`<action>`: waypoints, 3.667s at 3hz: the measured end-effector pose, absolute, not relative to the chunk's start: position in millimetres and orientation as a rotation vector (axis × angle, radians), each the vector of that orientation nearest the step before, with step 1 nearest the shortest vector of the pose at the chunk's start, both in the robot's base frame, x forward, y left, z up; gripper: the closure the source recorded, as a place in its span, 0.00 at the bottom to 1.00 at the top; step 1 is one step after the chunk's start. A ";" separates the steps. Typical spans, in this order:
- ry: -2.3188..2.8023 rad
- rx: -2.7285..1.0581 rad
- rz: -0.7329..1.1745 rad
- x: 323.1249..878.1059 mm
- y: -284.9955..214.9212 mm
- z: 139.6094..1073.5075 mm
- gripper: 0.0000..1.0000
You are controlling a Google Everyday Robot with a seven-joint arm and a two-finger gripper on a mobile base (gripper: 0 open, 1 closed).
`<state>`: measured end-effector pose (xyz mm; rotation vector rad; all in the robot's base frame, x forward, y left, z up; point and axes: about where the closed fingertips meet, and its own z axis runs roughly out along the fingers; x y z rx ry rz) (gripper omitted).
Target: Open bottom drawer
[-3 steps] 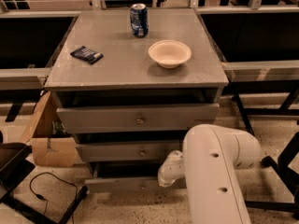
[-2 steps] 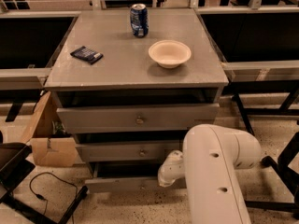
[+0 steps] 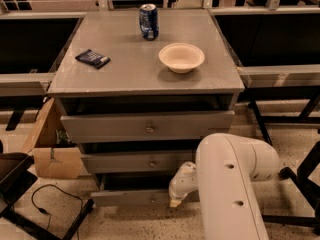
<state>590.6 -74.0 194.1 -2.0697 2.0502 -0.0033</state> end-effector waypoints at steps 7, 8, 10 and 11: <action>2.226 -2.132 0.083 511.8 -88.3 187.2 1.00; 2.223 -2.141 0.079 514.6 -85.3 191.6 1.00; 2.223 -2.141 0.079 516.2 -85.1 195.2 1.00; 2.259 -2.141 0.090 503.4 -88.5 196.6 1.00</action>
Offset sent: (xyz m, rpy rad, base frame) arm 0.0000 0.0000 0.0000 0.0000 0.0000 0.0000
